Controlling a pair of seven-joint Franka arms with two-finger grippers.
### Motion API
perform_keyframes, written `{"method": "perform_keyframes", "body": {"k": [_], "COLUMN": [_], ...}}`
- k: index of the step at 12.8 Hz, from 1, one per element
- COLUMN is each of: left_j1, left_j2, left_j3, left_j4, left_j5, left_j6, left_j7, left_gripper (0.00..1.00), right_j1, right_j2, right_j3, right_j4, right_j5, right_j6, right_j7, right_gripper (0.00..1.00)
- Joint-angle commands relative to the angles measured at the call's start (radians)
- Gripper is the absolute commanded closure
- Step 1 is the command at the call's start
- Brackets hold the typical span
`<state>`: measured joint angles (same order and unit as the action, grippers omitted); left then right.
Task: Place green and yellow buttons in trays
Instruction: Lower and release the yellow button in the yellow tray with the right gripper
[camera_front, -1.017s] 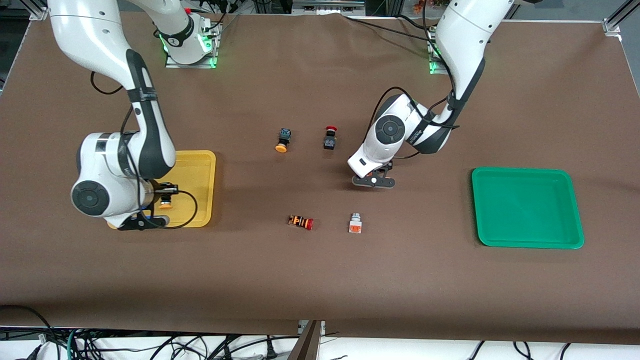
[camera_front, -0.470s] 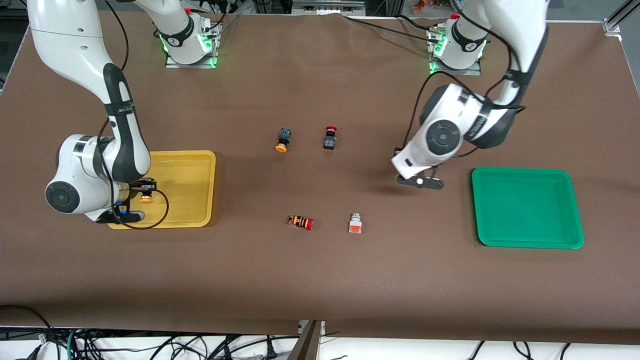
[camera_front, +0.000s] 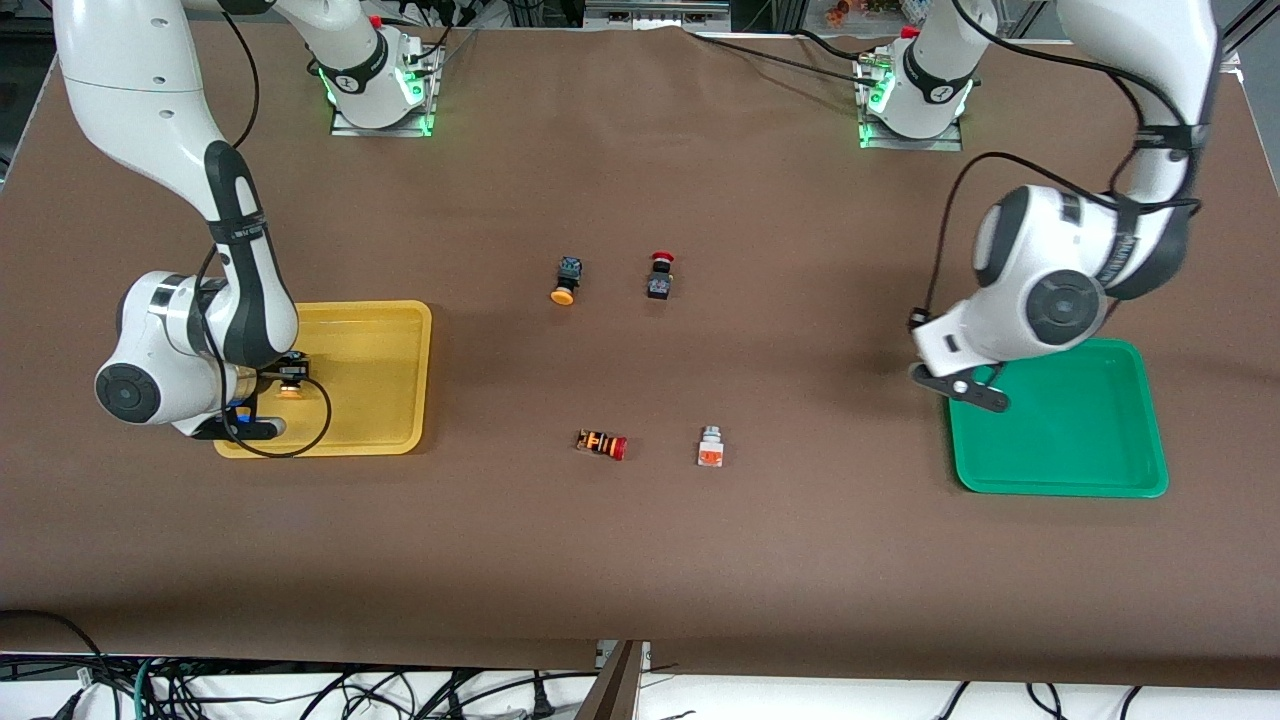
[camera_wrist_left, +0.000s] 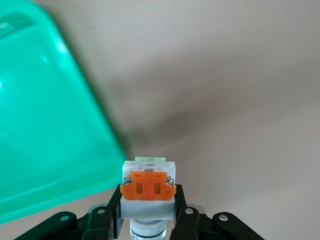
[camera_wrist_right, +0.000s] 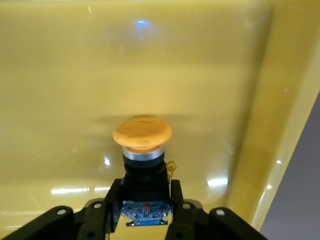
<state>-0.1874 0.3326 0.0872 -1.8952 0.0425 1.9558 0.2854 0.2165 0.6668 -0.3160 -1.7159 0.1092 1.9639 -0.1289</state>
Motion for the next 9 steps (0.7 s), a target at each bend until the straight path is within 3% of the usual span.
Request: {"method": "perform_keyframes", "body": {"k": [1,3,5,9], "left_j1": [0.000,0.022,0.026,0.110], "left_j2": [0.000,0.022,0.064,0.155], "left_j3": [0.075,0.112,0.173,0.186], "left_j4": [0.001,-0.001,-0.002,-0.001], "left_j5": [0.011,0.013,0.013,0.013], "left_j6": [0.043,0.124,0.224,0.404], "left_j7": [0.173,0.272,0.409,0.566], "left_gripper": [0.94,0.94,0.94,0.94], "right_j1": [0.004,0.021,0.062,0.183], "right_j2": [-0.026,-0.033,-0.039,-0.058], "right_j3": [0.008,0.017,0.023,0.025], "right_j4": [-0.004,0.038,0.103,0.144], "right_j5": [0.004,0.006,0.012,0.047], "right_j6": [0.001,-0.023,-0.130,-0.166], "right_j7": [-0.014,-0.009,0.008,0.148], "right_gripper": [0.01,0.01,0.01,0.01]}}
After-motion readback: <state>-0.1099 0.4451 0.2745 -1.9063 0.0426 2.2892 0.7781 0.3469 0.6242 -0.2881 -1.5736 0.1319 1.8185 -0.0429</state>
